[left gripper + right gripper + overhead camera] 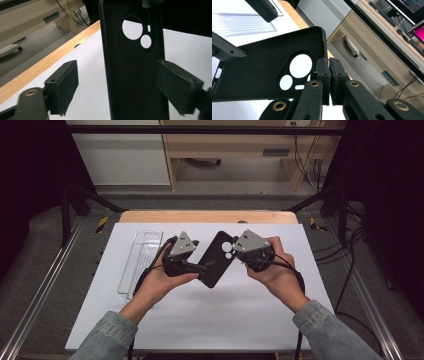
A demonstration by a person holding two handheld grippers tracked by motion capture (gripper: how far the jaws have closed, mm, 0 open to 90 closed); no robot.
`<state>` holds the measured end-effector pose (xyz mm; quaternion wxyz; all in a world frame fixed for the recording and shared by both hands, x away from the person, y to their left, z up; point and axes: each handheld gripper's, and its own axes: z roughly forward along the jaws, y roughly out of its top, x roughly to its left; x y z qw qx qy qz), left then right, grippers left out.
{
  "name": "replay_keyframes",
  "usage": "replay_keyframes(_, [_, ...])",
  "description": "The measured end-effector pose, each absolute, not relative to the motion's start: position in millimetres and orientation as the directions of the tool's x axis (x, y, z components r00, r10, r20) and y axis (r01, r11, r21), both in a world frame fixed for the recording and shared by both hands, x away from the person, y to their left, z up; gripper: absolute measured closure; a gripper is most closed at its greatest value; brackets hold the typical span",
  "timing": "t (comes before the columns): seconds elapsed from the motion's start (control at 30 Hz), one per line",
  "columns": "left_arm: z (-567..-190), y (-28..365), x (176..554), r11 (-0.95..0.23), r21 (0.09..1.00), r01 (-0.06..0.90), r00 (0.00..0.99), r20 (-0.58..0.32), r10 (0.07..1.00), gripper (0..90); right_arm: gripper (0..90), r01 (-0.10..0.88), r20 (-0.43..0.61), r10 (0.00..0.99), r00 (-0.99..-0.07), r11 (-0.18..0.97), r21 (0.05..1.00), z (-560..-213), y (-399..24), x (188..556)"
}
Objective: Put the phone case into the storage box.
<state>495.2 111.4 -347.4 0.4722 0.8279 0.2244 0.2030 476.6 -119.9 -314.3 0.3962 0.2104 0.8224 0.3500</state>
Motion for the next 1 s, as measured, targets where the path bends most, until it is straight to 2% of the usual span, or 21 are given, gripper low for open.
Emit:
replay_keyframes(0.23, [-347.6, 108.8, 497.8, -0.461, 0.865, 0.197, 0.820, 0.113, 0.561, 26.9, 87.9, 0.068, -0.508, 0.619, -0.599, 0.672, 0.738, -316.6, -117.9, 476.9])
replay_keyframes(0.3, [-347.5, 107.9, 497.9, -0.467, 0.862, 0.196, 0.821, 0.116, 0.559, 33.3, 87.9, 0.071, -0.509, 0.618, -0.599, 0.674, 0.735, -318.0, -117.0, 476.8])
replay_keyframes(0.43, [-347.4, 106.2, 498.2, -0.484, 0.852, 0.199, 0.827, 0.119, 0.549, 38.4, 87.9, 0.069, -0.512, 0.616, -0.599, 0.677, 0.733, -318.0, -116.4, 476.7])
replay_keyframes(0.63, [-345.9, 105.0, 499.7, -0.508, 0.836, 0.208, 0.829, 0.125, 0.546, 51.5, 87.9, 0.062, -0.522, 0.611, -0.595, 0.682, 0.728, -318.2, -114.2, 475.4])
replay_keyframes(1.0, [-345.2, 111.3, 507.5, -0.479, 0.841, 0.251, 0.831, 0.066, 0.552, 64.9, 87.9, 0.056, -0.528, 0.606, -0.596, 0.686, 0.725, -318.1, -113.7, 474.0])
